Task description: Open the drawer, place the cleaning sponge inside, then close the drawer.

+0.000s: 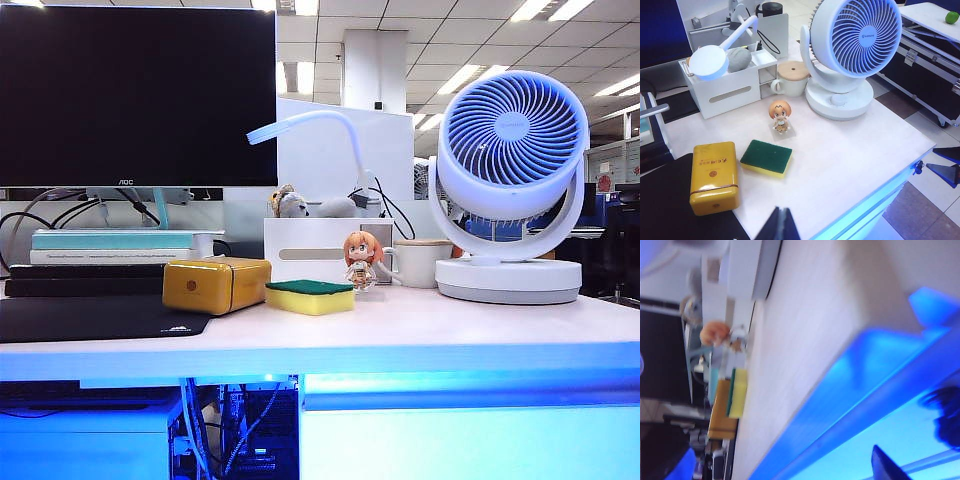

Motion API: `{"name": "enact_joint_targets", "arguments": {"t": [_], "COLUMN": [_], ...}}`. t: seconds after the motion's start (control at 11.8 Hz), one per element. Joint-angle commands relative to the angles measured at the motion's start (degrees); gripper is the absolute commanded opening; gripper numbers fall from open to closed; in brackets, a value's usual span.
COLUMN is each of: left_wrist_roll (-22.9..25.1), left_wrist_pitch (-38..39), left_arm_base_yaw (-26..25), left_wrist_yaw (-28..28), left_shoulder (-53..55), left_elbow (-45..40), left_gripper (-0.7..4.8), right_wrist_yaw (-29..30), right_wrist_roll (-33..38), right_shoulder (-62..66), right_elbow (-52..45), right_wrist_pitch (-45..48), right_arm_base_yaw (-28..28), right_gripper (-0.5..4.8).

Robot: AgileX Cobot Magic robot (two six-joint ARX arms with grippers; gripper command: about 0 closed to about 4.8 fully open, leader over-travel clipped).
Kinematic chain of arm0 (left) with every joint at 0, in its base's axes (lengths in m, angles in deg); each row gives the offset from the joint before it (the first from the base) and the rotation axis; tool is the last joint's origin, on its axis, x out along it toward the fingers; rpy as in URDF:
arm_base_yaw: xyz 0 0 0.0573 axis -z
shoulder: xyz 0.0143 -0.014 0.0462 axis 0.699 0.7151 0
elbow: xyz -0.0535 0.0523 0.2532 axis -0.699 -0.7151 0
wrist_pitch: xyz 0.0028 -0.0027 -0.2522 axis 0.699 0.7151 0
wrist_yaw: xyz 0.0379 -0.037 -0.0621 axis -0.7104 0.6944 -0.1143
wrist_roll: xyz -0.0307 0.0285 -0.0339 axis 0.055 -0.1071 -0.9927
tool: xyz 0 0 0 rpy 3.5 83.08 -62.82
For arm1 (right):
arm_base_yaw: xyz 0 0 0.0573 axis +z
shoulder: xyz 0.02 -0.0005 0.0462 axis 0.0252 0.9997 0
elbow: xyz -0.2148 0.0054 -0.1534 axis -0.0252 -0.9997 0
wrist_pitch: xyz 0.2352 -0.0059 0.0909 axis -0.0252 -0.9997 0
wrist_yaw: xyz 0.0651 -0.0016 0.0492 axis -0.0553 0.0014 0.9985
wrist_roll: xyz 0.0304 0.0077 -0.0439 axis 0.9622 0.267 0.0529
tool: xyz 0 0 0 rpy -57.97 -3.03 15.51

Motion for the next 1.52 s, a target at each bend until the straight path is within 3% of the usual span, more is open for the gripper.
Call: {"name": "enact_joint_targets", "arguments": {"t": [0.08, 0.68, 1.02, 1.35, 1.52], "left_wrist_roll": [0.44, 0.44, 0.44, 0.42, 0.42], "left_wrist_pitch": [-0.37, -0.15, 0.92, 0.92, 0.92], "left_arm_base_yaw": [-0.07, -0.07, -0.07, -0.07, -0.07], "left_wrist_yaw": [0.00, 0.00, 0.00, 0.00, 0.00], "left_shoulder": [-0.09, -0.09, -0.09, -0.09, -0.09], "left_elbow": [0.26, 0.26, 0.24, 0.26, 0.26], "left_gripper": [-0.05, -0.05, -0.05, -0.05, -0.05], "right_wrist_yaw": [1.60, 1.79, 1.22, 7.23, 7.06], "right_wrist_roll": [0.04, 1.16, 2.23, 2.54, 1.31], "right_shoulder": [3.41, 7.04, 7.39, 6.56, 3.76], "right_elbow": [2.51, 9.27, 14.82, 14.14, 11.30], "right_wrist_pitch": [0.81, 0.77, 0.85, 0.98, 0.98], "right_arm_base_yaw": [-1.73, -0.42, 6.73, 6.01, 5.20], "right_gripper": [4.79, 4.79, 4.79, 4.79, 4.79]}}
